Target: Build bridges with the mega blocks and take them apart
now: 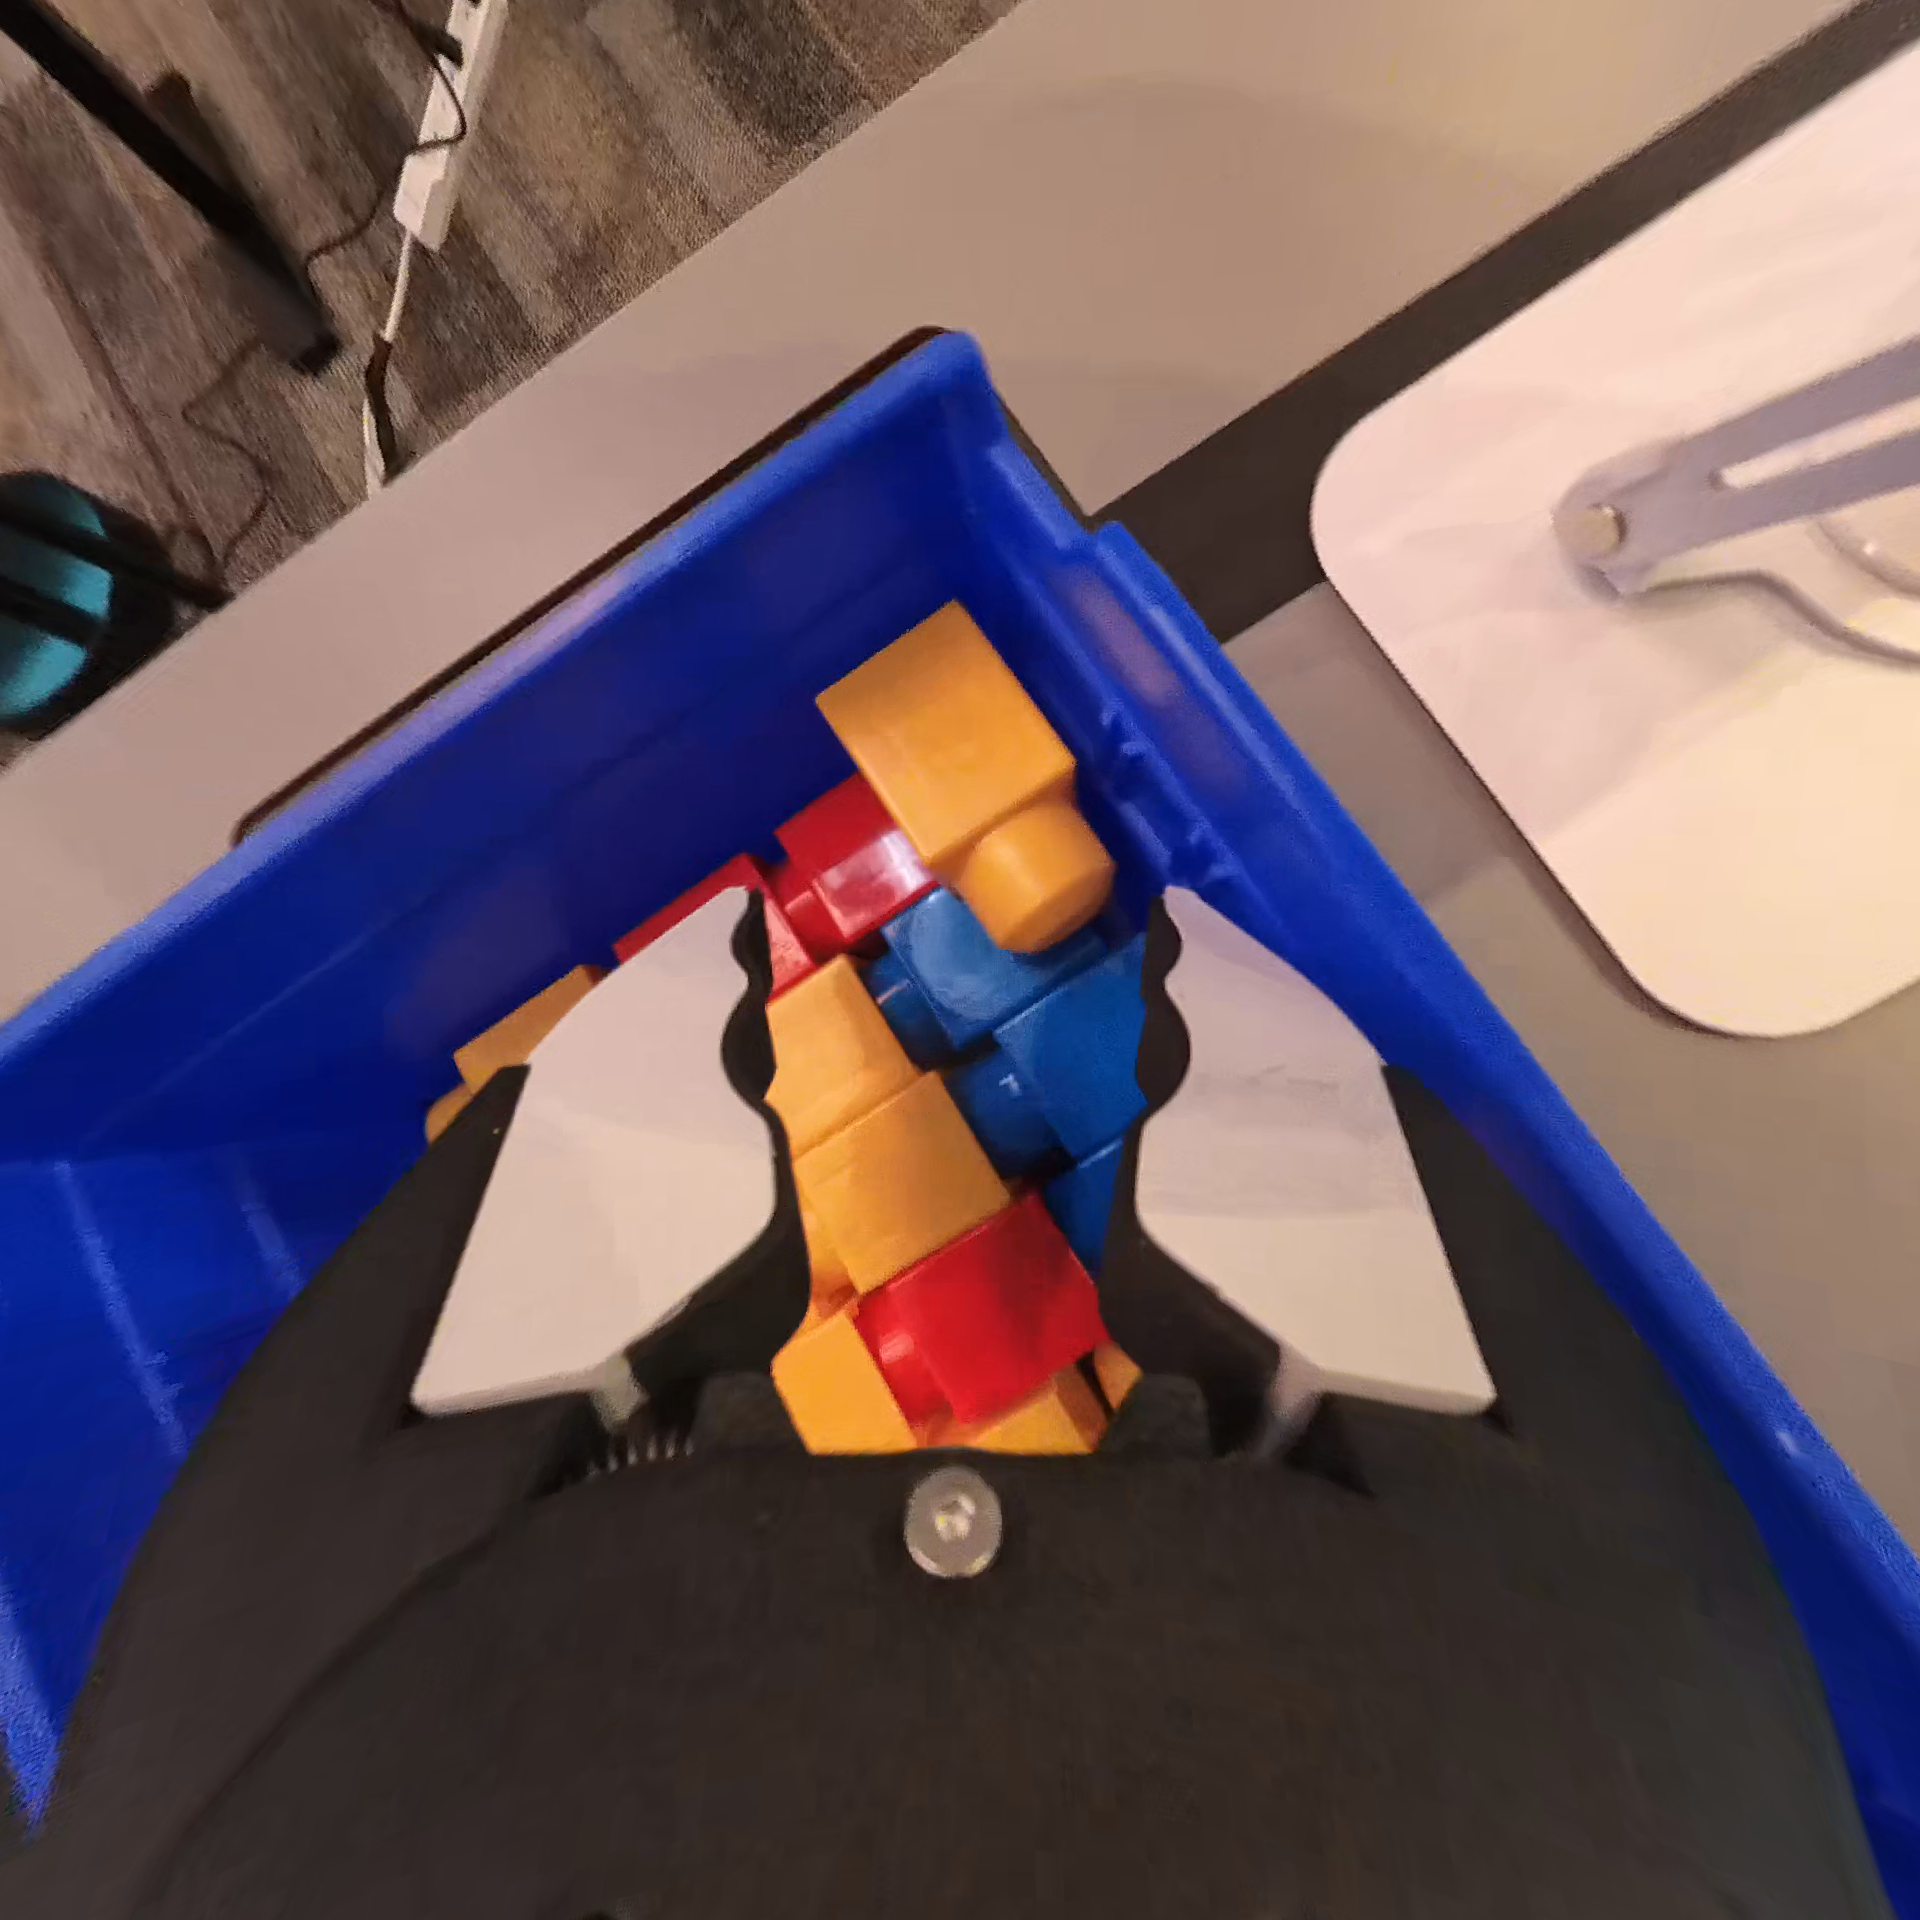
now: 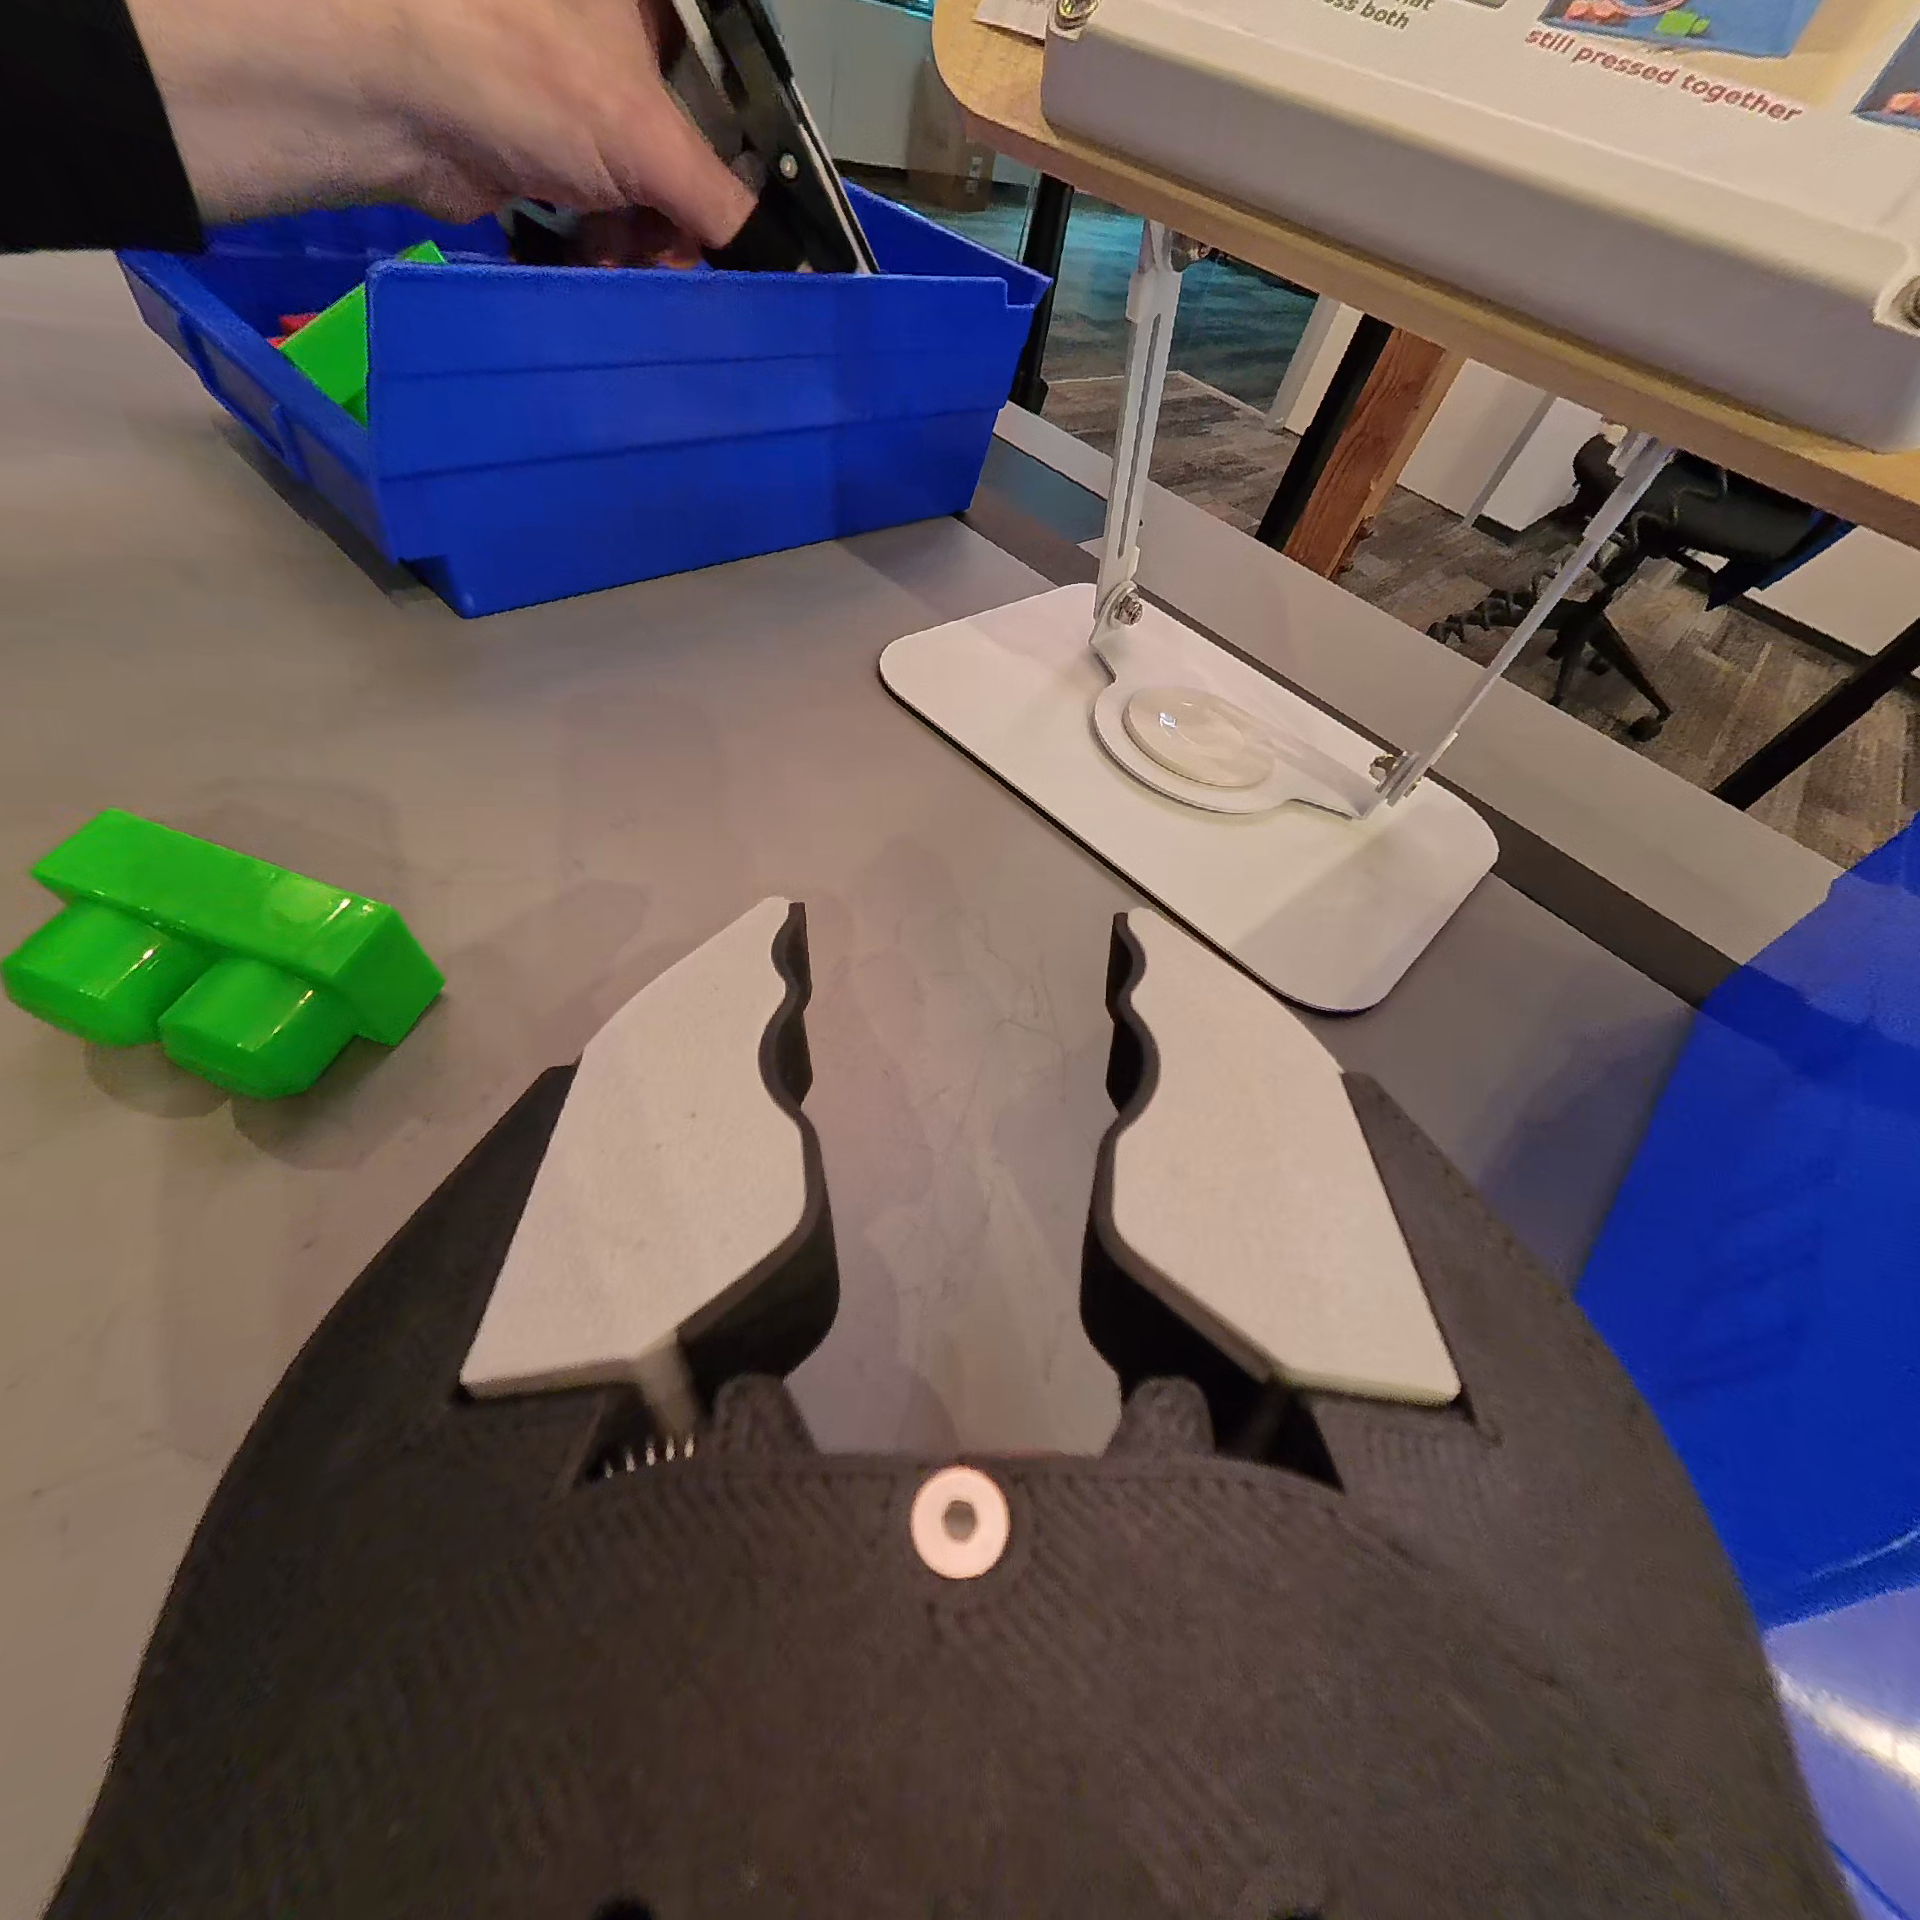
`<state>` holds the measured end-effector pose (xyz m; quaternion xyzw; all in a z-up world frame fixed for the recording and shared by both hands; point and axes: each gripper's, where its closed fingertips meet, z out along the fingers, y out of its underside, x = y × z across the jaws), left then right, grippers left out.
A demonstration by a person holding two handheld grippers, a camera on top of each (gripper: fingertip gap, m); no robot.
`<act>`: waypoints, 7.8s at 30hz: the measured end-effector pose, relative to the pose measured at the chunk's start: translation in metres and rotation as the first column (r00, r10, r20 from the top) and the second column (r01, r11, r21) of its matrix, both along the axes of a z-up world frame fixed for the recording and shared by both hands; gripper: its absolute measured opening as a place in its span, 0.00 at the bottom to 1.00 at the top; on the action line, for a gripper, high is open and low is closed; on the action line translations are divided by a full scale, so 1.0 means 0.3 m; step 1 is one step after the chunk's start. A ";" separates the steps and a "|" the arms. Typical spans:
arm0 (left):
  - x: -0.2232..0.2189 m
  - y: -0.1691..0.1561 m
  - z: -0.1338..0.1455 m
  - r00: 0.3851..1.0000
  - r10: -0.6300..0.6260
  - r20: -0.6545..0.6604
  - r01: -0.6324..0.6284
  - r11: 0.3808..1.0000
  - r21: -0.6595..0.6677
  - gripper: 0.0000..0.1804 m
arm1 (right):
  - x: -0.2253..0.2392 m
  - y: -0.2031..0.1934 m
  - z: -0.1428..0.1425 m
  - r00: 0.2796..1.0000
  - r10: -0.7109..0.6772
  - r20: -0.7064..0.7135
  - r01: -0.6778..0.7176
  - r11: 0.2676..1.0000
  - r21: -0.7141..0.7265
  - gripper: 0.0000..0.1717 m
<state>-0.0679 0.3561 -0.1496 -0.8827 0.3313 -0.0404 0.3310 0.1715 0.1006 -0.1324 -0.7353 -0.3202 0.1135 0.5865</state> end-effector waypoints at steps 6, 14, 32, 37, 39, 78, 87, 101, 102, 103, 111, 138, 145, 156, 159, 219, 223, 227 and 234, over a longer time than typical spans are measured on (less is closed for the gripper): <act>0.006 0.038 -0.042 0.998 0.046 0.034 -0.044 0.998 -0.044 0.36 | -0.002 0.000 -0.004 1.000 0.003 0.007 -0.003 1.000 -0.005 0.32; -0.081 0.041 0.003 0.994 0.109 -0.002 -0.109 0.994 -0.022 0.25 | -0.003 0.001 -0.006 1.000 0.004 0.008 -0.004 1.000 -0.008 0.32; -0.021 0.074 -0.043 0.988 0.129 0.086 -0.118 0.986 -0.121 0.21 | -0.010 -0.001 -0.011 1.000 0.014 0.018 -0.013 1.000 -0.014 0.31; -0.037 0.030 0.044 0.985 0.102 0.137 -0.091 0.992 -0.082 0.21 | -0.010 -0.002 -0.011 1.000 0.014 0.019 -0.014 1.000 -0.013 0.31; -0.042 -0.008 0.086 0.984 0.083 0.159 -0.074 0.996 -0.059 0.21 | -0.010 -0.002 -0.011 1.000 0.014 0.018 -0.014 1.000 -0.013 0.31; 0.294 -1.087 -0.179 0.911 -0.390 0.137 0.412 0.883 -0.226 0.21 | -0.016 -0.006 -0.012 0.999 0.020 0.029 -0.020 1.000 -0.010 0.30; 0.287 -1.112 -0.101 0.904 -0.351 0.245 0.404 0.888 -0.218 0.32 | -0.016 -0.006 -0.013 0.999 0.021 0.028 -0.021 1.000 -0.010 0.30; -0.177 -0.524 0.188 1.000 -0.024 -0.006 0.023 0.995 -0.100 0.34 | -0.018 -0.005 -0.016 0.999 0.021 0.036 -0.021 1.000 -0.011 0.30; -0.200 -0.484 0.169 0.999 -0.014 -0.035 0.010 0.991 -0.136 0.33 | -0.017 -0.005 -0.016 0.999 0.021 0.036 -0.021 1.000 -0.010 0.30; -0.226 -0.441 0.153 0.997 -0.001 -0.079 -0.012 0.988 -0.154 0.33 | -0.018 -0.006 -0.016 0.999 0.022 0.036 -0.021 1.000 -0.010 0.30; -0.371 -0.272 0.005 0.959 0.021 -0.283 -0.127 0.923 -0.364 0.30 | -0.024 -0.010 -0.016 0.999 0.030 0.035 -0.029 1.000 -0.011 0.30; -0.338 -0.326 -0.124 0.948 -0.142 -0.286 -0.015 0.874 -0.485 0.35 | -0.027 -0.009 -0.020 0.999 0.035 0.038 -0.034 0.999 -0.020 0.30; -0.371 -0.324 -0.072 0.923 -0.166 -0.348 0.020 0.922 -0.387 0.35 | -0.028 -0.009 -0.021 0.999 0.036 0.040 -0.035 0.999 -0.021 0.30; -0.314 -0.389 0.229 0.958 -0.115 -0.263 0.085 0.989 -0.121 0.35 | -0.028 -0.008 -0.021 0.999 0.035 0.041 -0.034 0.999 -0.018 0.30; -0.241 -0.485 0.303 0.964 -0.161 -0.213 0.149 0.986 -0.072 0.35 | -0.029 -0.009 -0.021 0.998 0.035 0.042 -0.035 0.999 -0.017 0.30; 0.168 -1.227 -0.150 0.878 -0.438 0.195 0.479 0.789 -0.384 0.28 | -0.035 -0.013 -0.022 0.998 0.044 0.047 -0.043 0.999 -0.017 0.29; 0.198 -1.284 -0.154 0.859 -0.464 0.218 0.512 0.765 -0.390 0.30 | -0.036 -0.013 -0.022 0.998 0.044 0.049 -0.043 0.999 -0.017 0.29; 0.179 -1.258 -0.146 0.864 -0.452 0.223 0.504 0.785 -0.361 0.30 | -0.036 -0.013 -0.022 0.998 0.044 0.048 -0.044 0.999 -0.017 0.29; 0.117 -1.136 -0.147 0.878 -0.444 0.177 0.478 0.822 -0.308 0.26 | -0.038 -0.014 -0.023 0.998 0.049 0.051 -0.048 0.999 -0.016 0.29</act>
